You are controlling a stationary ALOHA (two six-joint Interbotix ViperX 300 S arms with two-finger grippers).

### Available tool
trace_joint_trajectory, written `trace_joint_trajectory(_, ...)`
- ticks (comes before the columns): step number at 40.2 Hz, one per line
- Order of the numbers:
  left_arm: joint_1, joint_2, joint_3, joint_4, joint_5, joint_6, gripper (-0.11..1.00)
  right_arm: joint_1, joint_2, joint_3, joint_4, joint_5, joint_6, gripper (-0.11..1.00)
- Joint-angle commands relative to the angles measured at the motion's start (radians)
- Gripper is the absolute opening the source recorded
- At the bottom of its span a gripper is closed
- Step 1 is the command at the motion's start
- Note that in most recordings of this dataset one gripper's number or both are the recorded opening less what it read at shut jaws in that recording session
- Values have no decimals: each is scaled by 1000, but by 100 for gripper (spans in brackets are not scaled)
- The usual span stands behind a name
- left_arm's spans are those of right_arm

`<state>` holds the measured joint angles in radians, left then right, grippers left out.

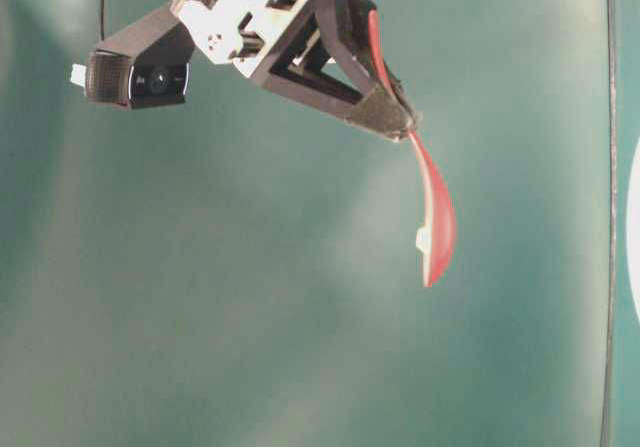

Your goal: Scoop the yellow hexagonal prism block from the bowl with a spoon using the right arm.

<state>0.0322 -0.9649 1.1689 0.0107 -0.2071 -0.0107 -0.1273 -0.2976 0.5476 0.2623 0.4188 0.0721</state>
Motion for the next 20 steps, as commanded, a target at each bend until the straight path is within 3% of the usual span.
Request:
trace_joint_trajectory(1, 2, 5, -21, 2, -5, -3, -1, 2, -18, -12, 0, -8, -3, 23)
trace_joint_trajectory(20, 3, 6, -20, 2, -5, 6, -1, 2, -20, -12, -5, -8, -5, 23)
